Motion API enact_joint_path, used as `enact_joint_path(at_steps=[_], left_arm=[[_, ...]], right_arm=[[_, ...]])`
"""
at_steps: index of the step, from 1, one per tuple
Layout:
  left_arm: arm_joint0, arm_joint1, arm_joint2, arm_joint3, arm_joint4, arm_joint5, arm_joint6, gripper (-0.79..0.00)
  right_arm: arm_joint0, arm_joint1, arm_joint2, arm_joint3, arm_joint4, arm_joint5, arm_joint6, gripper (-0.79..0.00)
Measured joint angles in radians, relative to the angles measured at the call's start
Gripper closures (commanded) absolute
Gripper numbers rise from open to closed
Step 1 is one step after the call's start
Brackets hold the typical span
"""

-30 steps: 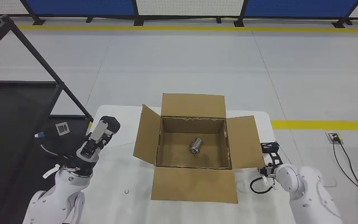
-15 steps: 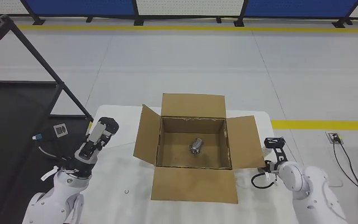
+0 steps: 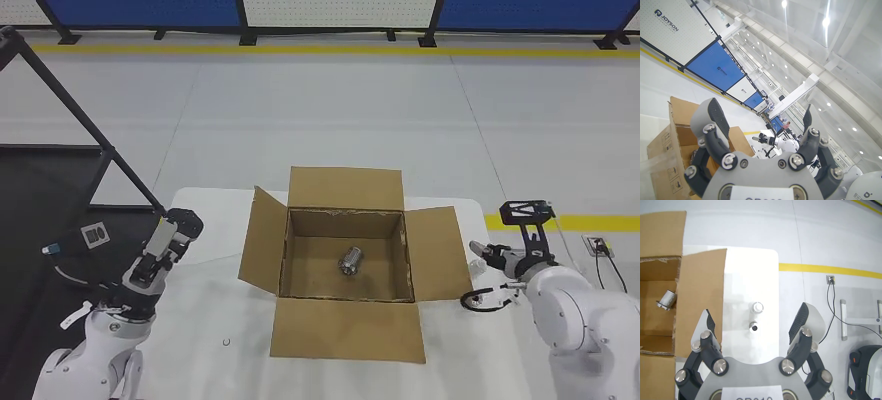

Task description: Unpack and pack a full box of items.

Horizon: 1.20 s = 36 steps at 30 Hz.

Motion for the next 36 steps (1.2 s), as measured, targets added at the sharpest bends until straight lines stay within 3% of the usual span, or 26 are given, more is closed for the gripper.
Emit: enact_joint_path(at_steps=[6, 12, 25, 31, 36], left_arm=[[0.036, 0.001, -0.044, -0.010, -0.011, -0.017, 0.031, -0.785], [0.073, 0.002, -0.090, -0.018, -0.019, -0.026, 0.053, -0.785], [0.088, 0.003, -0.156, -0.023, -0.023, -0.027, 0.103, -0.785], [0.087, 0.003, -0.156, -0.023, -0.025, -0.026, 0.102, -0.785], [0.087, 0.003, -0.156, -0.023, -0.025, -0.026, 0.102, -0.785]], right_arm=[[0.118, -0.006, -0.095, 0.009, 0.124, -0.125, -0.022, -0.785], [0.267, -0.026, -0.309, 0.102, 0.131, -0.211, -0.008, -0.785], [0.572, -0.122, -0.723, 0.580, 0.234, -0.344, -0.024, -0.785], [0.658, -0.178, -0.862, 0.810, 0.274, -0.439, -0.069, -0.785], [0.708, -0.229, -0.938, 0.988, 0.299, -0.436, -0.127, -0.785]])
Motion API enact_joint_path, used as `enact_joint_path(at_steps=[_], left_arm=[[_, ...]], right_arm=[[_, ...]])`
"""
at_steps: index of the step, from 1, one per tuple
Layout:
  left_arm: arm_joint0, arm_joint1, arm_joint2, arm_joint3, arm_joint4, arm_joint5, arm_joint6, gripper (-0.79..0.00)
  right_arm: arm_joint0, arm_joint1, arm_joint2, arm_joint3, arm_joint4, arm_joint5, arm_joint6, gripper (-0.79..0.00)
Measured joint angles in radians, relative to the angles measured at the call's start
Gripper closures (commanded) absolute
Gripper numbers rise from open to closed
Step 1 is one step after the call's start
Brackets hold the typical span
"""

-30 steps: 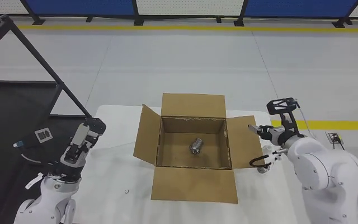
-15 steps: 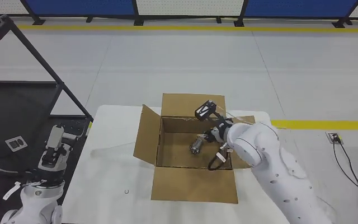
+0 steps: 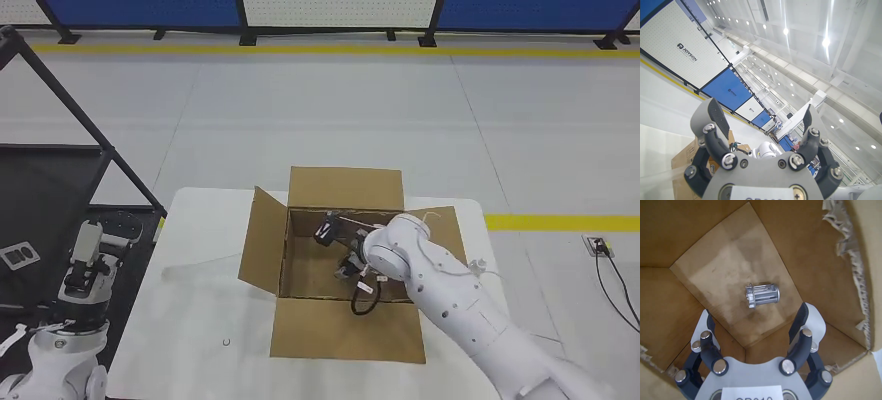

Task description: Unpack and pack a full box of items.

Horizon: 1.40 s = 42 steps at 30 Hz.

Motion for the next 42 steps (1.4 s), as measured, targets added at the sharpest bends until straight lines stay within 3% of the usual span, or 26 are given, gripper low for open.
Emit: enact_joint_path(at_steps=[10, 20, 21, 22, 23, 32, 36, 42], left_arm=[[0.000, 0.000, 0.000, 0.000, 0.000, 0.000, 0.000, -0.785], [0.000, 0.000, 0.000, 0.000, 0.000, 0.000, 0.000, -0.785], [0.000, 0.000, 0.000, 0.000, 0.000, 0.000, 0.000, -0.785], [0.000, 0.000, 0.000, 0.000, 0.000, 0.000, 0.000, -0.785], [0.000, 0.000, 0.000, 0.000, 0.000, 0.000, 0.000, -0.785], [0.000, 0.000, 0.000, 0.000, 0.000, 0.000, 0.000, -0.785], [0.000, 0.000, 0.000, 0.000, 0.000, 0.000, 0.000, -0.785], [0.000, 0.000, 0.000, 0.000, 0.000, 0.000, 0.000, -0.785]], right_arm=[[0.092, -0.113, -0.095, 0.334, 0.048, -0.016, -0.137, -0.785], [0.129, -0.198, -0.137, 0.520, 0.056, -0.017, -0.213, -0.767], [0.132, -0.204, -0.139, 0.533, 0.056, -0.019, -0.217, -0.653], [0.137, -0.212, -0.141, 0.549, 0.057, -0.022, -0.221, -0.477], [0.140, -0.217, -0.142, 0.561, 0.057, -0.024, -0.225, -0.406], [0.162, -0.258, -0.145, 0.652, 0.060, -0.048, -0.249, -0.191], [0.172, -0.269, -0.143, 0.678, 0.059, -0.057, -0.257, 0.000], [0.191, -0.272, -0.133, 0.701, 0.060, -0.093, -0.288, 0.000]])
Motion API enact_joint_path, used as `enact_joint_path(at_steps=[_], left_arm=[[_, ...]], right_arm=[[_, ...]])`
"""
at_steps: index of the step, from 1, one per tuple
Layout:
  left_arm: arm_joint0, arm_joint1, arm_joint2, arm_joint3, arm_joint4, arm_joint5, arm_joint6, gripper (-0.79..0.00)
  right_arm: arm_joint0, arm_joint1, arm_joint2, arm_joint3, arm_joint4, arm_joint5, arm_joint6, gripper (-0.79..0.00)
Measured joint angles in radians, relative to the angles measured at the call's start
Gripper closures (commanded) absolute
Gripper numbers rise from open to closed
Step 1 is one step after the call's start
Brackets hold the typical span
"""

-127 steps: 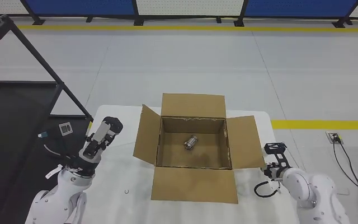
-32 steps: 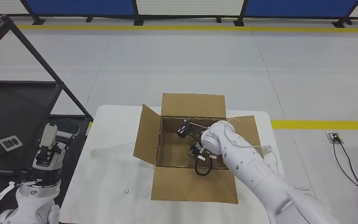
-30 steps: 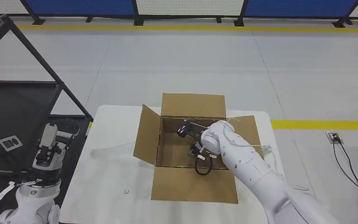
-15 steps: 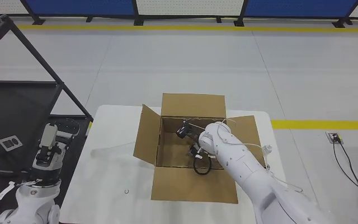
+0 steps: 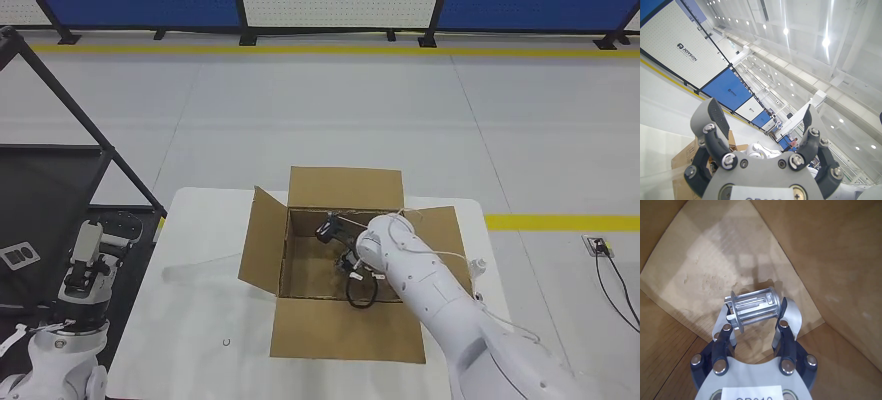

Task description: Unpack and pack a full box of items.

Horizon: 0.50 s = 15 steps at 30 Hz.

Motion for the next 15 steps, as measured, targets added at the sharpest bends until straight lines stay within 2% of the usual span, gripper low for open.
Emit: enact_joint_path(at_steps=[9, 15], left_arm=[[0.000, 0.000, 0.000, 0.000, 0.000, 0.000, 0.000, -0.785], [0.000, 0.000, 0.000, 0.000, 0.000, 0.000, 0.000, -0.785]], right_arm=[[0.014, 0.028, 0.022, -0.007, -0.017, -0.081, -0.084, 0.000], [-0.005, 0.072, 0.043, -0.069, -0.050, -0.117, -0.174, 0.000]])
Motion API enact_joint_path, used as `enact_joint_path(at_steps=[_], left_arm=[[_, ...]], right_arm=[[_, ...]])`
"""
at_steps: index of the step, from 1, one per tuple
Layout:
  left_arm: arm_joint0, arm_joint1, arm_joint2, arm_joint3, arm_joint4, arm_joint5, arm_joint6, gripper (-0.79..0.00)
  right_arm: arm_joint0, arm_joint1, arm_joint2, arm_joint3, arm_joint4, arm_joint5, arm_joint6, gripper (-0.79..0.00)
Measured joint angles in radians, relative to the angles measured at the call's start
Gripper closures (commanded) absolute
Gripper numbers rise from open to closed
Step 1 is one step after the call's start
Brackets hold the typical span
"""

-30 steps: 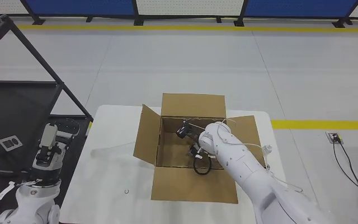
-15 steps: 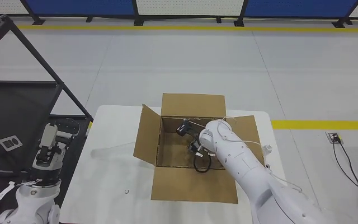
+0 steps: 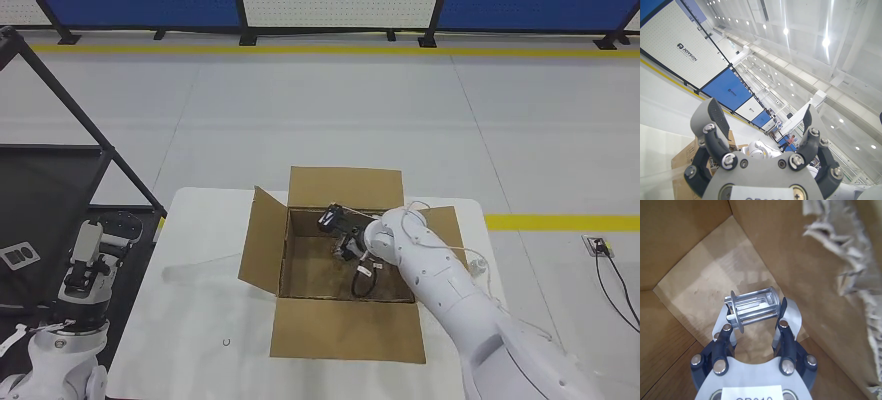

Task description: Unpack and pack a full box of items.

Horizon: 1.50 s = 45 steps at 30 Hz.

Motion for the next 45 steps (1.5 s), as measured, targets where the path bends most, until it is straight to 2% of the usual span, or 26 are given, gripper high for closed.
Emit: enact_joint_path(at_steps=[6, 9, 12, 16, 19, 22, 39, 42, 45], left_arm=[[0.000, 0.000, 0.000, 0.000, 0.000, 0.000, 0.000, -0.785], [0.000, 0.000, 0.000, 0.000, 0.000, 0.000, 0.000, -0.785], [0.000, 0.000, 0.000, 0.000, 0.000, 0.000, 0.000, -0.785], [0.000, 0.000, 0.000, 0.000, 0.000, 0.000, 0.000, -0.785], [0.000, 0.000, 0.000, 0.000, 0.000, 0.000, 0.000, -0.785], [0.000, 0.000, 0.000, 0.000, 0.000, 0.000, 0.000, -0.785], [0.000, 0.000, 0.000, 0.000, 0.000, 0.000, 0.000, -0.785], [0.000, 0.000, 0.000, 0.000, 0.000, 0.000, 0.000, -0.785], [0.000, 0.000, 0.000, 0.000, 0.000, 0.000, 0.000, -0.785]], right_arm=[[-0.058, 0.084, 0.054, -0.154, -0.046, -0.043, -0.062, 0.000], [-0.124, 0.142, 0.107, -0.304, -0.077, -0.036, -0.055, 0.000], [-0.229, 0.213, 0.196, -0.522, -0.115, -0.013, -0.005, 0.000], [-0.440, 0.307, 0.367, -0.902, -0.165, 0.020, 0.132, 0.000], [-0.584, 0.348, 0.478, -1.133, -0.177, 0.021, 0.202, 0.000], [-0.666, 0.364, 0.541, -1.256, -0.168, 0.021, 0.218, 0.000], [-0.680, 0.366, 0.548, -1.260, -0.172, 0.026, 0.191, 0.000], [-0.699, 0.377, 0.600, -1.279, -0.147, 0.010, 0.167, 0.000], [-0.748, 0.395, 0.698, -1.328, -0.112, -0.013, 0.148, 0.000]])
